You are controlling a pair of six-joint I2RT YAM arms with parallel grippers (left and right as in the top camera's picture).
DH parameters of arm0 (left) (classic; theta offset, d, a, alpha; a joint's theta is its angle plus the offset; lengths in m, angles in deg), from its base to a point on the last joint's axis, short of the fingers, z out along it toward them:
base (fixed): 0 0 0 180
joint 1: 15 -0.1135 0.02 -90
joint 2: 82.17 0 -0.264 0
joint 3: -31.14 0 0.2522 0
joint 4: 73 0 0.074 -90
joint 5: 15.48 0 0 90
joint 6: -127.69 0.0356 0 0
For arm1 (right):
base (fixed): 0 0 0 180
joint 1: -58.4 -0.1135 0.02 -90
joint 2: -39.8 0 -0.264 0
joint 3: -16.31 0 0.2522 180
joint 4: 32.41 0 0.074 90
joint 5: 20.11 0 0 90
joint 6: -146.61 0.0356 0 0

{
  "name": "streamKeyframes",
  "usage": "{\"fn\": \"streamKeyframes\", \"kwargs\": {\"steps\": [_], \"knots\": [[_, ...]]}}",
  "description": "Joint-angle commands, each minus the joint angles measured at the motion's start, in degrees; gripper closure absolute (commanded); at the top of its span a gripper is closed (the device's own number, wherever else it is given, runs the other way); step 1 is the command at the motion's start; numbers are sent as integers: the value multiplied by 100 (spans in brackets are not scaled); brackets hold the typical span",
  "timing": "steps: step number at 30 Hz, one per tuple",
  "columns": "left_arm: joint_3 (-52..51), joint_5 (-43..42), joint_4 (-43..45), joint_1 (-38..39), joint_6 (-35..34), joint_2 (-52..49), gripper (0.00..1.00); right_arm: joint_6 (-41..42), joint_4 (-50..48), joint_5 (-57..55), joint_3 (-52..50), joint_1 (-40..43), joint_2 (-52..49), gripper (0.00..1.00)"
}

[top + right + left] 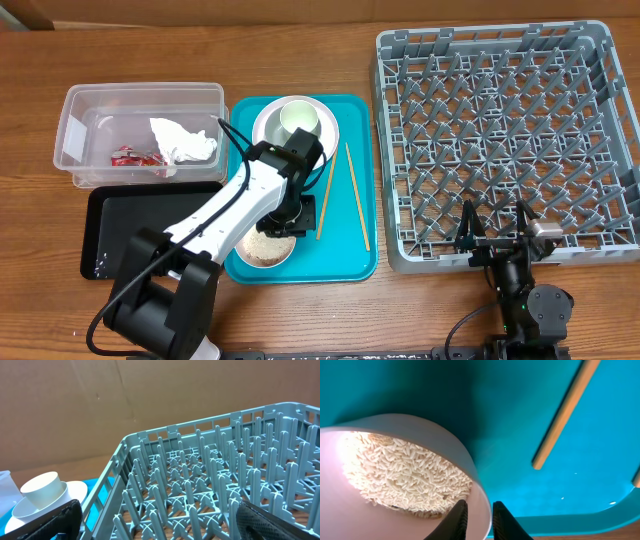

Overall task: Sort waste into correct bins and load items into the dishwasher
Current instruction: 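Grasp the rim of the pink rice bowl with the left gripper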

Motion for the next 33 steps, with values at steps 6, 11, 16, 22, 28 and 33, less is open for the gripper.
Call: {"fn": "streamKeyframes", "kwargs": {"steps": [6, 11, 16, 22, 28, 33], "knots": [[-212, -37, 140, 26, -221, 103, 78, -44, -28, -9, -61, 4, 57, 0], [-245, -90, 214, 120, -221, 103, 78, -44, -28, -9, -61, 4, 57, 0], [-247, -87, 306, 243, -221, 103, 78, -44, -28, -9, -61, 4, 57, 0], [-247, -39, 308, 380, -221, 103, 78, -44, -28, -9, -61, 4, 57, 0], [-247, -7, 308, 420, -221, 103, 79, -44, -28, -9, -61, 7, 57, 0], [-247, -7, 306, 468, -221, 103, 79, -44, -28, -9, -61, 4, 57, 0]]}}
